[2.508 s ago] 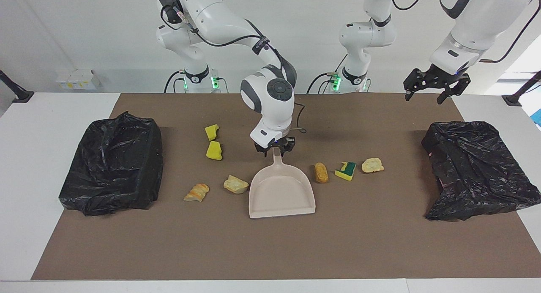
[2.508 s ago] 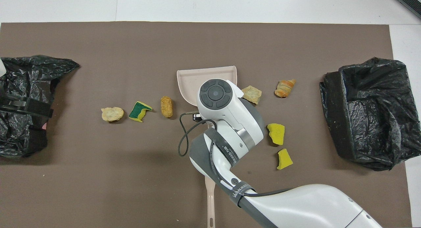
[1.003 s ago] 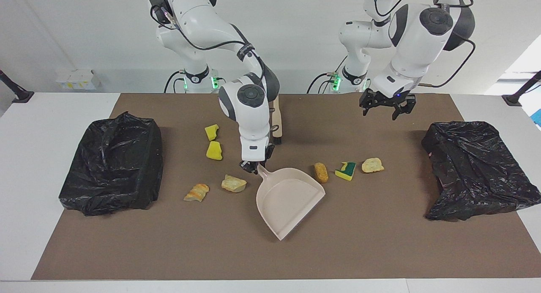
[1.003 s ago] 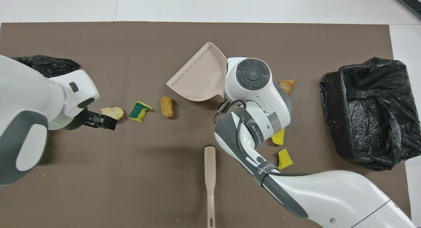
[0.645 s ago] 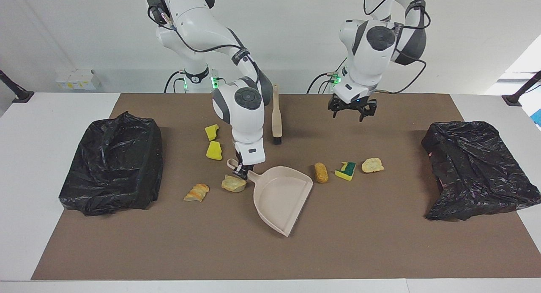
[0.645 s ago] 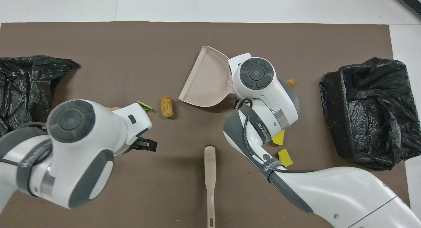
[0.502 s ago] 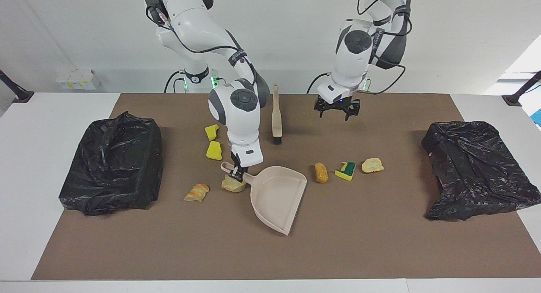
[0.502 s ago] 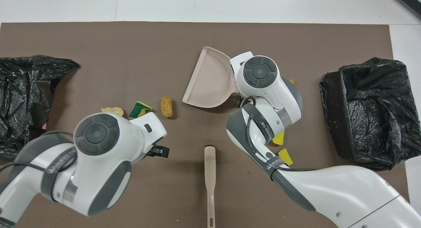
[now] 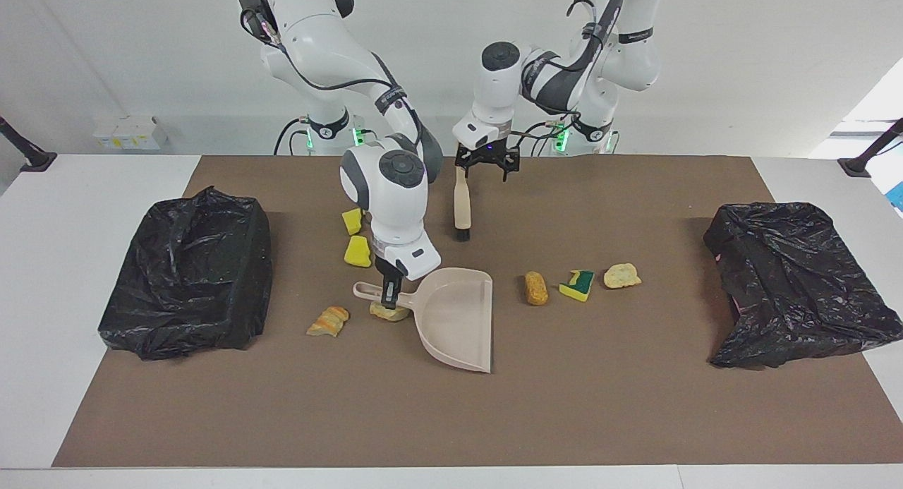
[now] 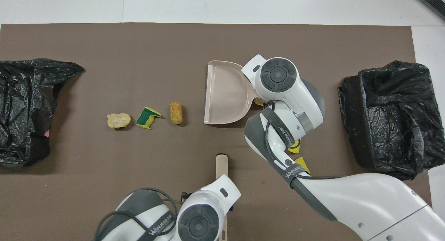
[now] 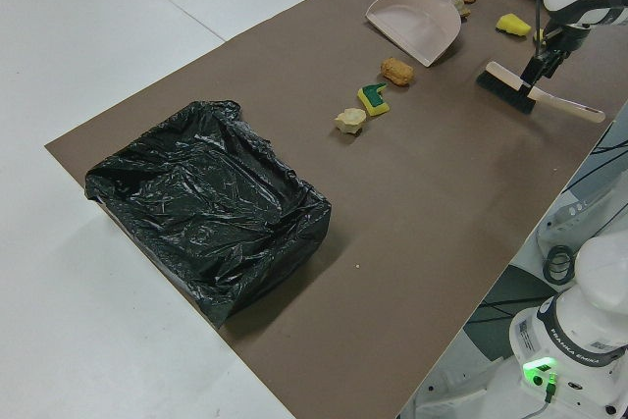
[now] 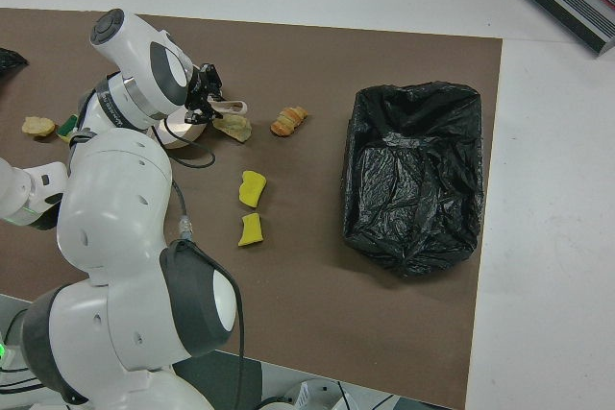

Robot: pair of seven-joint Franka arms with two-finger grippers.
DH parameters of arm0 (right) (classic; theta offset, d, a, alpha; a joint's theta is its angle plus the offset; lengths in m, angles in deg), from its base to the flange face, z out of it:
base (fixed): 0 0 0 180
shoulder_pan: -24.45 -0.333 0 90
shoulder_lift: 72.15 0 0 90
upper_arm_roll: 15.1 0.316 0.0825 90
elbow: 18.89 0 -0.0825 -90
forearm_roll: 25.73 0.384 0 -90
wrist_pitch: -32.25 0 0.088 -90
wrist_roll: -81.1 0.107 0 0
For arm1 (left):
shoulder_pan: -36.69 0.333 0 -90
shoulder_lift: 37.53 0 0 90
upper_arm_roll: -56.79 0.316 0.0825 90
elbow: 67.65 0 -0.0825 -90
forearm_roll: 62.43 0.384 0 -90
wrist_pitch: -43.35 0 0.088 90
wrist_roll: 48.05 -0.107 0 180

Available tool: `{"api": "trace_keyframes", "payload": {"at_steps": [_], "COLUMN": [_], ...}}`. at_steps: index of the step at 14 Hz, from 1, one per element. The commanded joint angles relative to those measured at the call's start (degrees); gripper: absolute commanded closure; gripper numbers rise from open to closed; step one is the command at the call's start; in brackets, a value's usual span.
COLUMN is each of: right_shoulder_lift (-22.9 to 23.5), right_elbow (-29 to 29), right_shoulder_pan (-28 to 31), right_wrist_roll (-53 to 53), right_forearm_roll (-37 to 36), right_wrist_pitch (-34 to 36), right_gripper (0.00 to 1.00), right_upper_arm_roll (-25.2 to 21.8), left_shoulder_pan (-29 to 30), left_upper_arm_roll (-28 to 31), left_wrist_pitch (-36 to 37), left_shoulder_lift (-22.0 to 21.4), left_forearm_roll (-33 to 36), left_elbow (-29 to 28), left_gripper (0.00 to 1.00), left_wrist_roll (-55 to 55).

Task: Sweep and dump trash in bin
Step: 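Grasp the wooden brush handle with the left gripper and lift it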

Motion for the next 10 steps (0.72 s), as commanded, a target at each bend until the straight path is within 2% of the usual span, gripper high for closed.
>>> {"api": "trace_keyframes", "payload": {"at_steps": [1,6,9,10], "right_shoulder_lift": [-0.1,0.2,0.2,0.2], "right_elbow": [-0.7,-1.1,-1.1,-1.1], "right_shoulder_pan": [0.7,1.0,0.8,0.7], "right_wrist_roll": [-5.2,-10.4,-10.7,-10.8], "right_forearm_roll": [-1.8,-1.7,-1.6,-1.6], "right_wrist_pitch": [-0.6,-0.8,-0.5,-0.3], "right_gripper": [1.0,1.0,1.0,1.0], "right_upper_arm_roll": [0.6,0.7,0.7,0.7], "left_shoulder_pan": [-5.6,-9.0,-10.6,-10.6], "left_upper_arm_roll": [1.3,1.3,1.3,1.4], "left_wrist_pitch": [-3.2,-3.5,-7.0,-7.0], "left_shoulder_lift": [0.8,1.8,6.2,6.3], "left_forearm_roll": [-0.3,-0.6,-0.6,-0.6], "left_elbow": [-1.1,-2.0,-2.0,-1.9], "left_gripper": [0.0,0.0,0.01,0.16], "left_wrist_roll": [5.2,6.7,7.9,9.0]}}
